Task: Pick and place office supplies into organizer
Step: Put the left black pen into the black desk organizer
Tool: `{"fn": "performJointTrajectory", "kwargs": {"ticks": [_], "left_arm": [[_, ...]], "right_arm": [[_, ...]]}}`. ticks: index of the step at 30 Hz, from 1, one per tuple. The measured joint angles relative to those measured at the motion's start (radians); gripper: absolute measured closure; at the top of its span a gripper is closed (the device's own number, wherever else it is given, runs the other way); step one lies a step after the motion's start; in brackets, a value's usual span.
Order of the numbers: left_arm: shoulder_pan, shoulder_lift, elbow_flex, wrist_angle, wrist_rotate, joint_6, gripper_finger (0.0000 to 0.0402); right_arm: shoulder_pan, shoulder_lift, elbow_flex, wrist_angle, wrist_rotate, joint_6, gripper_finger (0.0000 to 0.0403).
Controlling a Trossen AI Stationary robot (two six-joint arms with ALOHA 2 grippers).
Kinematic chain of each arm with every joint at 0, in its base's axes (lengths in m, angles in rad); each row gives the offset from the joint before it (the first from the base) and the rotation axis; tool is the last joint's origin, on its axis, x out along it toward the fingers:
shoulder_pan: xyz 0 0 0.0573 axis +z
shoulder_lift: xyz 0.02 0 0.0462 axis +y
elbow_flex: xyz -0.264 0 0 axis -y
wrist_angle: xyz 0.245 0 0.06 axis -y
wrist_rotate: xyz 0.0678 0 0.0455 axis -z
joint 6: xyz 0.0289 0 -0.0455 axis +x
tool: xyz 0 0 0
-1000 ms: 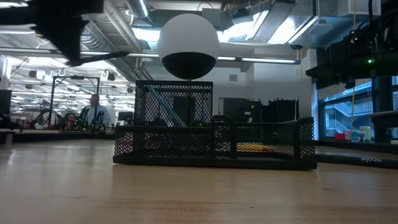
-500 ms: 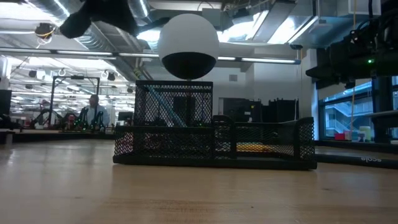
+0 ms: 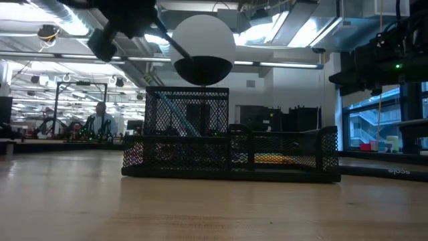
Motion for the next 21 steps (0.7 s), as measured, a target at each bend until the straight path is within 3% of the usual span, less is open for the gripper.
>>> {"fn": "performJointTrajectory", "kwargs": {"ticks": [8, 21], "left_arm": [[-0.002, 0.119, 0.000, 0.027, -0.022, 0.034, 0.0380], [-0.065, 0.149, 0.000, 0.139, -0.023, 0.087, 0.0379]], "right_arm": [[0.000, 0.000, 0.000, -0.002, 0.000, 0.000, 0.0366], [0.000, 0.000, 0.000, -0.013, 0.000, 0.000, 0.0366]]}}
